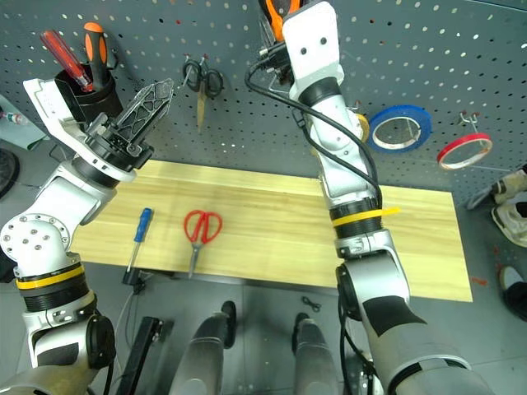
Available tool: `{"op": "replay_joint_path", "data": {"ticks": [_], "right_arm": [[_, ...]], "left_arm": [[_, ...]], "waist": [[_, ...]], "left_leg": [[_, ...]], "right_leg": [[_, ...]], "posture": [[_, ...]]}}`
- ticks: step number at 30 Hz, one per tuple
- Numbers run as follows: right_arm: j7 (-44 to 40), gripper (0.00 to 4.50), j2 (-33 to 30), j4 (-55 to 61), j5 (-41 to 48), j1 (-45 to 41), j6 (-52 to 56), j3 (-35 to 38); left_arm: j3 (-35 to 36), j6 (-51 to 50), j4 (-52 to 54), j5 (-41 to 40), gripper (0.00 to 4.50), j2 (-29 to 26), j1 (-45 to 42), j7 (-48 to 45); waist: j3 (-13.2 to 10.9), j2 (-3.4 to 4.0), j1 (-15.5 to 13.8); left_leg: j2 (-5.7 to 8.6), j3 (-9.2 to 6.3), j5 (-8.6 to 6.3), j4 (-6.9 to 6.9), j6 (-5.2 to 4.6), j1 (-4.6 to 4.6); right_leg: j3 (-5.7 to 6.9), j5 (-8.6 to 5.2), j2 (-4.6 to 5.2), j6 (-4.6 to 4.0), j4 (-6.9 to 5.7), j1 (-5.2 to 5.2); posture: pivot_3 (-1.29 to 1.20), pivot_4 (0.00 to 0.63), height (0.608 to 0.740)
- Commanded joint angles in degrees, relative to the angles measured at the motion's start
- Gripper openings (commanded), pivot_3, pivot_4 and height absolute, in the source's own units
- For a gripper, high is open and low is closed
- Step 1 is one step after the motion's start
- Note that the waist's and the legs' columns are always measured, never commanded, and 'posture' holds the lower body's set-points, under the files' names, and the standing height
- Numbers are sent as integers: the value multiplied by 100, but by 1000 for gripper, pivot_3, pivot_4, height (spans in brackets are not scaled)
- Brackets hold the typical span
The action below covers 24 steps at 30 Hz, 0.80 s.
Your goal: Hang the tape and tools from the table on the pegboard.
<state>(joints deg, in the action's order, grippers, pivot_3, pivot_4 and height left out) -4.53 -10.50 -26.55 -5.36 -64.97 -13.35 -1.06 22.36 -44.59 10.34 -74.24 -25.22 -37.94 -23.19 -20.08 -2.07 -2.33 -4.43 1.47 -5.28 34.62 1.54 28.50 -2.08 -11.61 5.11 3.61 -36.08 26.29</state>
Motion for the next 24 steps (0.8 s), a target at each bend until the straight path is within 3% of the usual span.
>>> {"op": "replay_joint_path", "data": {"ticks": [1, 16, 18, 21, 24], "right_arm": [[166, 2657, 73, -3, 79, -226, -361, 134], [362, 2657, 187, -676, 242, 100, -139, 429], [300, 3671, 200, -611, 291, 163, -89, 413], [161, 4476, 194, -450, 372, 275, -14, 367], [-10, 4476, 134, -195, 408, 418, 111, 324]], "left_arm": [[-13, 23, 160, -91, 4500, -46, -47, -39], [-20, -67, 152, -152, 4500, -157, -14, -74], [-45, -59, 141, -126, 4500, -147, -15, -85], [-91, -40, 145, -90, 4500, -117, -18, -72], [-120, -50, 201, -95, 4500, -117, 42, -32]], "waist": [[0, 0, -4], [0, 0, -17], [0, 0, -17], [0, 0, -14], [0, 0, -11]], "left_leg": [[0, -1, 0, 0, 1, 0], [0, -8, 5, 7, 7, 0], [0, -9, 9, 10, 6, 0], [0, -9, 12, 11, 5, 0], [0, -9, 18, 11, 0, -1]], "right_leg": [[0, 0, 0, 0, 0, 0], [6, 5, 0, -6, -5, -3], [6, 8, 0, -5, -5, -4], [6, 12, -1, -5, -5, -5], [6, 16, -1, -5, -4, -6]], "posture": [[158, 327, 740], [162, 333, 740], [162, 333, 740], [154, 335, 740], [145, 334, 740]]}}
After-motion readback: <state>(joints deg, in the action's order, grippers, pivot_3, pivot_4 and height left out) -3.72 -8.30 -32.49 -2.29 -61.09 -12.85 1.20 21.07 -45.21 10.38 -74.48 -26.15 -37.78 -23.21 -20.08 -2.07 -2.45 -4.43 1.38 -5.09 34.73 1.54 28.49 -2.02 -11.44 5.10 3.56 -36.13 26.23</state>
